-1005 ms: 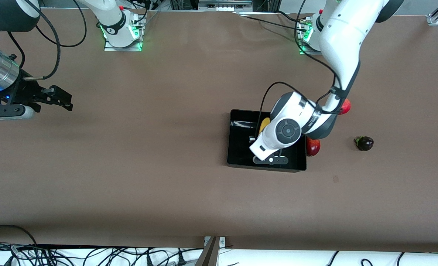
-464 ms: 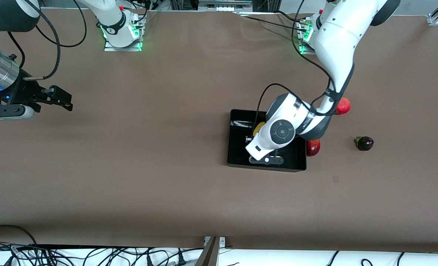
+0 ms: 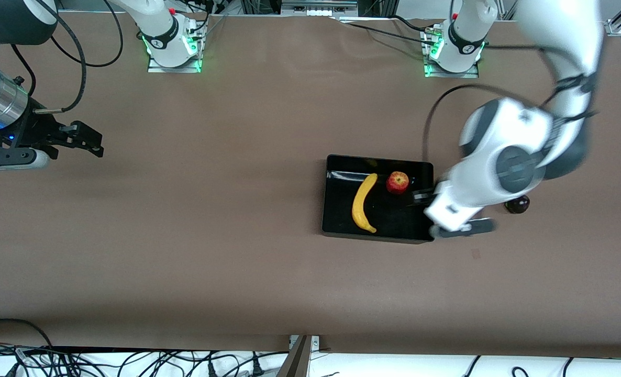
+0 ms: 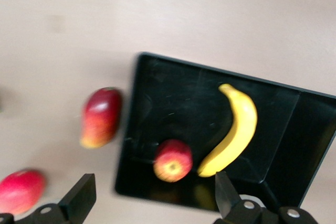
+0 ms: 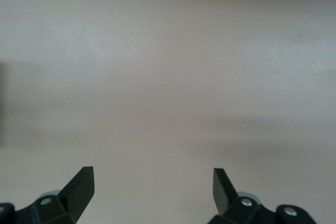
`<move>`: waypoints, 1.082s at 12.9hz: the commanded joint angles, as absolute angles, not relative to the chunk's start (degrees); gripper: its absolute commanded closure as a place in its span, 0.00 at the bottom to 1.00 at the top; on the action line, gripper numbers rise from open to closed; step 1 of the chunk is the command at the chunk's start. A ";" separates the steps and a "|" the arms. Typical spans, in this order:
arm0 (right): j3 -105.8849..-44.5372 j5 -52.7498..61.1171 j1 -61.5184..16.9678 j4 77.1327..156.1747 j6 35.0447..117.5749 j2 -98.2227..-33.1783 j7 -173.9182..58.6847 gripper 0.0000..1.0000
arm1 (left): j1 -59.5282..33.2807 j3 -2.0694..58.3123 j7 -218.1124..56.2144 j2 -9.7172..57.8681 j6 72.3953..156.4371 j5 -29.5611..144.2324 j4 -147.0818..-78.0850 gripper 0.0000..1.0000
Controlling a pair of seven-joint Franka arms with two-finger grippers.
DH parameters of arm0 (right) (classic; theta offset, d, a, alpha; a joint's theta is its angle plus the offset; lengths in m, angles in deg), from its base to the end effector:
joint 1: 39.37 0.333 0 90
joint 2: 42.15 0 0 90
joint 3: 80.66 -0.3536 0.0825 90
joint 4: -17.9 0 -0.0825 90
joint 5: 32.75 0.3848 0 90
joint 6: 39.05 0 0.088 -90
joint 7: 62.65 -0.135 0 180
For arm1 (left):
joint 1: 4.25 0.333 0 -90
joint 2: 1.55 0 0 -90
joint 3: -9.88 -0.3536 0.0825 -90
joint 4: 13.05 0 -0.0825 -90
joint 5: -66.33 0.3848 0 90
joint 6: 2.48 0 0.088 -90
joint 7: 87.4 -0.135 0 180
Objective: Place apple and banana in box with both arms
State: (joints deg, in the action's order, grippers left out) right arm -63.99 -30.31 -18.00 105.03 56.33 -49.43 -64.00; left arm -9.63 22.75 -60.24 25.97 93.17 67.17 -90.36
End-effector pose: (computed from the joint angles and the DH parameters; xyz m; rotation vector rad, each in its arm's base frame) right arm 0.6021 0.0658 0.5954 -3.1328 -0.0902 -0.0343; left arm 0.6681 -0.1877 0.4488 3.0929 0.2634 -0.2674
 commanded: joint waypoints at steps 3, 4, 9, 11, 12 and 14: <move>-64.05 -30.38 -17.66 103.85 55.96 -49.88 -64.67 0.00 | -3.28 19.58 -80.51 12.65 85.76 66.42 -96.68 0.00; -64.05 -30.29 -17.58 103.85 55.96 -49.88 -64.67 0.00 | -3.89 17.38 -81.50 6.60 86.19 66.15 -102.20 0.00; -64.05 -30.38 -17.58 103.85 55.96 -49.88 -64.67 0.00 | -5.74 12.98 -83.09 -2.60 87.17 66.85 -107.44 0.00; -64.05 -30.38 -17.66 103.85 55.96 -49.88 -64.67 0.00 | -5.48 11.91 -88.00 -1.21 87.08 66.77 -106.83 0.00; -64.05 -30.38 -17.66 103.85 55.96 -49.88 -64.67 0.00 | -5.39 11.91 -87.84 -0.50 86.38 66.77 -105.26 0.00; -64.05 -30.29 -17.66 103.85 55.88 -49.88 -64.67 0.00 | -5.04 11.82 -87.67 0.39 84.80 66.77 -104.11 0.00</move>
